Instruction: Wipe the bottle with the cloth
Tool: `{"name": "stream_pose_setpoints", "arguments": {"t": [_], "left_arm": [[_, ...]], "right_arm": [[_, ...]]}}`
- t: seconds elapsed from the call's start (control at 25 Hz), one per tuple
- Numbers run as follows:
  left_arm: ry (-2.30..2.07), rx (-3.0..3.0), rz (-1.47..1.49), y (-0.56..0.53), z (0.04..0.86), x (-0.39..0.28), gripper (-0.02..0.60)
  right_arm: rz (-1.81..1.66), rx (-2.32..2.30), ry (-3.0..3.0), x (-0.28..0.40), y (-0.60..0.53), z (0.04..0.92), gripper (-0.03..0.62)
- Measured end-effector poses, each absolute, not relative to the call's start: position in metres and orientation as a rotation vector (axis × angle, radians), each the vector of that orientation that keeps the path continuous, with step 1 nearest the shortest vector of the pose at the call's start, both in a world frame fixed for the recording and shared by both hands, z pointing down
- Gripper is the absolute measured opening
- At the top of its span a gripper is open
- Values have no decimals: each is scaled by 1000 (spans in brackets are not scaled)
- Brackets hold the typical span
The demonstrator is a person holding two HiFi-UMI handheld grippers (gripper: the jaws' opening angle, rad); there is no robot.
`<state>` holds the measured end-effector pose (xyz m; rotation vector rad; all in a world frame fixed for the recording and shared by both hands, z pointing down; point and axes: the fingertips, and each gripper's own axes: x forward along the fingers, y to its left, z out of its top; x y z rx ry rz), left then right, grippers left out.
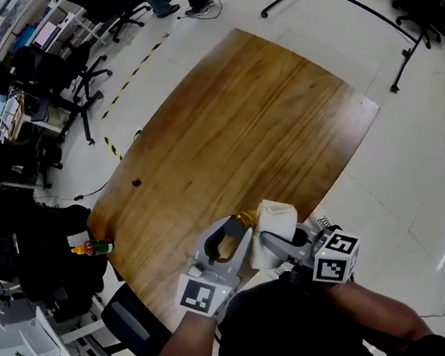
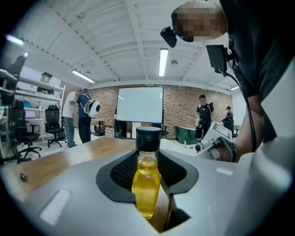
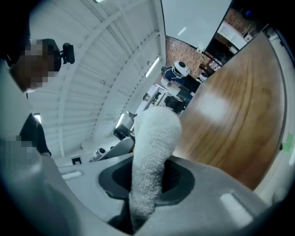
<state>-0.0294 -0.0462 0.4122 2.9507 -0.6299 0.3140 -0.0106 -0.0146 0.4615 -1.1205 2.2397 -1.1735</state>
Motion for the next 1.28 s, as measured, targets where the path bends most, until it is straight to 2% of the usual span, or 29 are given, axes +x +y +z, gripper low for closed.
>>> {"name": "stream_pose_setpoints", "arguments": {"t": [0.48, 0.96, 1.28], "left_arm": [[-591, 2919, 286, -45, 416, -23, 155], [-587, 2923, 290, -45, 417, -21, 153], [-577, 2938, 308, -40, 418, -16, 153]], "right_arm": [[-989, -1224, 2151, -19, -18, 470, 71], [-1260, -1360, 2153, -21, -22, 525, 71], [-1594, -1501, 2087, -14, -19, 559, 71]]}}
